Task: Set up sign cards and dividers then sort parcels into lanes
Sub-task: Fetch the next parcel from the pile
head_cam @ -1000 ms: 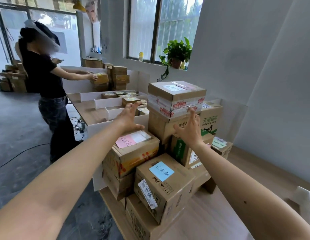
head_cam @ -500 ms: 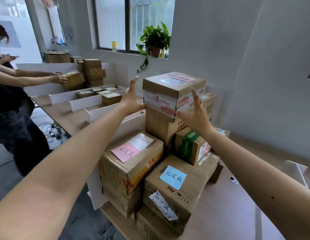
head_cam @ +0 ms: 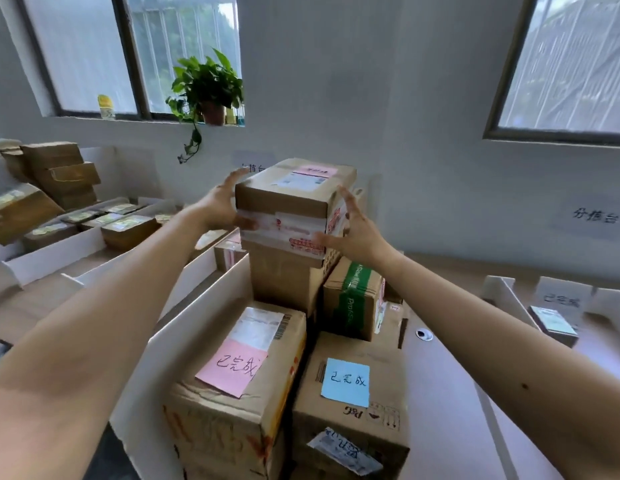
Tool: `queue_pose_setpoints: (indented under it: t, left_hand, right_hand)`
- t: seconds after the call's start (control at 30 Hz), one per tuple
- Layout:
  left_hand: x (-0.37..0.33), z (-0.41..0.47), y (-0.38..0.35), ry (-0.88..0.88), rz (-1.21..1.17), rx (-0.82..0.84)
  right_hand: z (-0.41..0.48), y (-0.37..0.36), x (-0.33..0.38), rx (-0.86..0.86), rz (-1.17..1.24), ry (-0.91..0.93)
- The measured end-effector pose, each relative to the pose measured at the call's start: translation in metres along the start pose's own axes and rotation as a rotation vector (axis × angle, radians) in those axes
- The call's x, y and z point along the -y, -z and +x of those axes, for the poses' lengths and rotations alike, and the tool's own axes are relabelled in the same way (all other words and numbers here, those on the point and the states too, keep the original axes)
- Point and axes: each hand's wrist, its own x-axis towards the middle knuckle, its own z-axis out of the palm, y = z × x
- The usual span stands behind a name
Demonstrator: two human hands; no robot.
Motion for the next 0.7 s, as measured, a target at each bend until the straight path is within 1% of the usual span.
queue_pose_setpoints:
  t: [0.1,0.2,0.47,0.7]
  left_hand:
    - [0.005,0.009,0.002,-0.036,-0.067,0.076]
    - [0.006,0.011,0.000,-0.103,-0.099,0.079]
    - [-0.003,0.009,-0.009,-0.214,-0.140,-0.013]
    - [-0.027,-0.010,-0.022,-0.271,-0.194,-0.143]
  right_hand:
    - [0.002,0.001,0.007,-0.001,0.026,-0.020]
    - [0.002,-0.001,0.013,-0.035,0.040,-0.002]
    - [-0.006,-0.010,0.013,-0.175,0.105,0.073]
    - [-0.016,0.020,0.012,-0.285,0.056,0.256]
